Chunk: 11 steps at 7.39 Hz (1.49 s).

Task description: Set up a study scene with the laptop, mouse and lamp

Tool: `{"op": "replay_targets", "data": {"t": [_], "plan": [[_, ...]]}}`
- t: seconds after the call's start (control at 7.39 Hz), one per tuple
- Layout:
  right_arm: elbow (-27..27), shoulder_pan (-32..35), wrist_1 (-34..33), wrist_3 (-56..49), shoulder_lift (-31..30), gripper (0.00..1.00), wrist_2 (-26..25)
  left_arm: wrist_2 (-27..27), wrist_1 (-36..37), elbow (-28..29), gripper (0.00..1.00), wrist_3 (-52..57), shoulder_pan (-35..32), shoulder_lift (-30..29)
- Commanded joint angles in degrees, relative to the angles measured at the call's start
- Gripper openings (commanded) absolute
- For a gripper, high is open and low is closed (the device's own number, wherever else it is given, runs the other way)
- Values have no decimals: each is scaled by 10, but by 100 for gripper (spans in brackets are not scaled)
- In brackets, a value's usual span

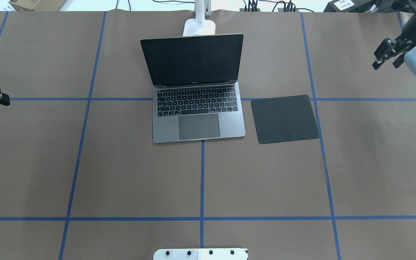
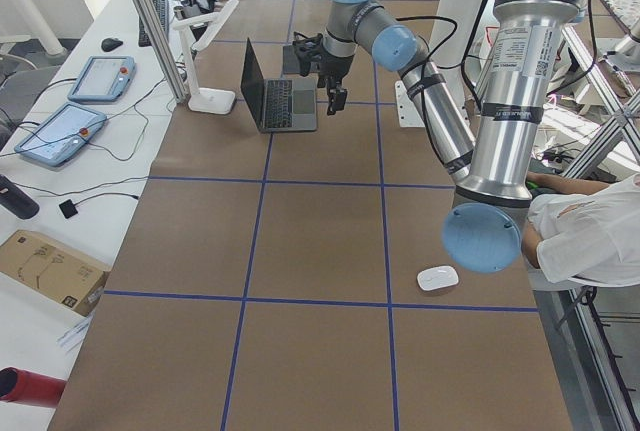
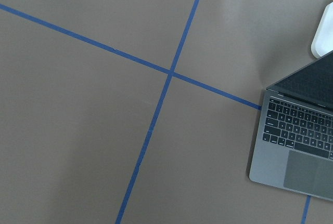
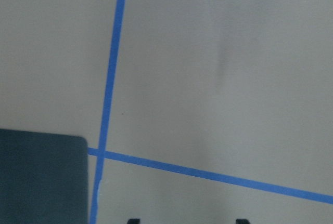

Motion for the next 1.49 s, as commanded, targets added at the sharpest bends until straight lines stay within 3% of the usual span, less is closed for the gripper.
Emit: {"op": "replay_targets", "data": {"t": [0.0, 0.27, 0.41, 0.81, 0.95, 1.35], "plan": [[97, 26, 0, 0, -87, 99, -28, 3, -2, 3, 99, 139, 2, 75], [133, 34, 0, 1, -118, 99, -30, 4, -15, 1, 99, 148, 2, 150], [135, 35, 0, 0, -123, 99, -29, 3, -78, 8, 99, 148, 3, 205], [166, 34, 1, 0, -141, 99, -33, -1, -416, 125, 100, 135, 3, 393], [172, 34, 1, -1, -141, 99, -33, -2, -506, 174, 100, 89, 4, 409], [180, 33, 2, 0, -139, 99, -33, -1, -587, 202, 100, 11, 81, 450]]}}
